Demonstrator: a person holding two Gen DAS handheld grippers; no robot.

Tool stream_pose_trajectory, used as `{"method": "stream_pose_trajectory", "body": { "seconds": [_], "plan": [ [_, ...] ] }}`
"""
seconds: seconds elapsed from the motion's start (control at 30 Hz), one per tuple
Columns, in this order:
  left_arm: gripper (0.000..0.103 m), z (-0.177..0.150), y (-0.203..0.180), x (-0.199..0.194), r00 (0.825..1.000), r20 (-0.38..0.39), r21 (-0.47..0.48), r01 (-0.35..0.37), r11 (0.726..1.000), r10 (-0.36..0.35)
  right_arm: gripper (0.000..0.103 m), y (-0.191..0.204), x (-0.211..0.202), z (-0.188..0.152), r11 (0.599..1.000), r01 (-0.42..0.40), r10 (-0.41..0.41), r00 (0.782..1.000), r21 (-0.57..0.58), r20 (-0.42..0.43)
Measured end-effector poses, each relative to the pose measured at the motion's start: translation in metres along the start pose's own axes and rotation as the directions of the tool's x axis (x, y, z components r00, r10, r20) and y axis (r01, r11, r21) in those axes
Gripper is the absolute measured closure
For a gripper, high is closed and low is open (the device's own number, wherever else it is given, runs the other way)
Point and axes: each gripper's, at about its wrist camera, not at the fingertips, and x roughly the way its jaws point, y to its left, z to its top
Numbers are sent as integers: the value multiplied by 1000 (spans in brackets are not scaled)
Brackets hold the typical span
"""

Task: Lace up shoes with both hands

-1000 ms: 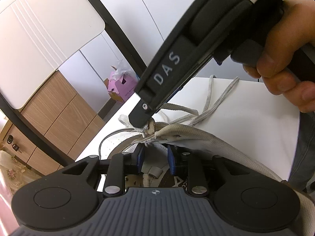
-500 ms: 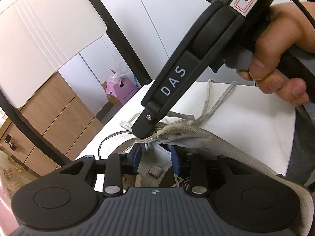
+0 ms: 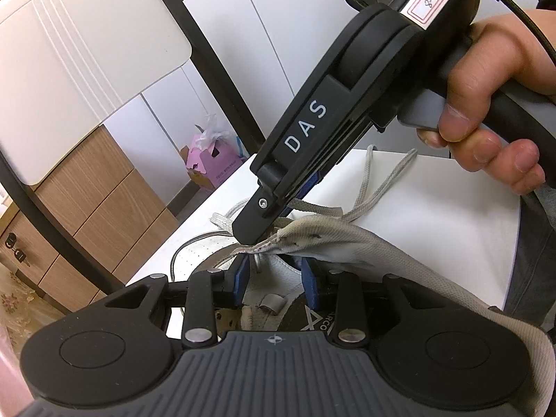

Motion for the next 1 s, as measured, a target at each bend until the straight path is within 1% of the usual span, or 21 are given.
{"method": "stream_pose_trajectory", "body": {
  "seconds": [0.13, 0.33, 0.43, 0.8, 1.0],
  "plan": [
    [66, -2, 1, 1, 1000, 0, -12, 9, 1000, -9, 72, -6, 1, 0, 999, -19, 19, 1000, 34, -7],
    [66, 5, 2, 8, 999, -41, -29, 20, 999, -21, 71, -14, 5, 2, 996, -60, 63, 998, 66, -30],
    [66, 6, 6, 15, 998, -55, -36, 22, 999, -24, 71, -14, 6, 3, 996, -62, 65, 997, 68, -32],
    [66, 10, -4, 7, 998, -63, -34, 11, 999, -14, 71, -14, 5, 0, 994, -57, 59, 998, 91, -20],
    [66, 10, -7, 9, 998, -63, -33, 3, 999, -5, 71, -14, 4, -2, 995, -53, 55, 998, 88, -16]
  ]
}}
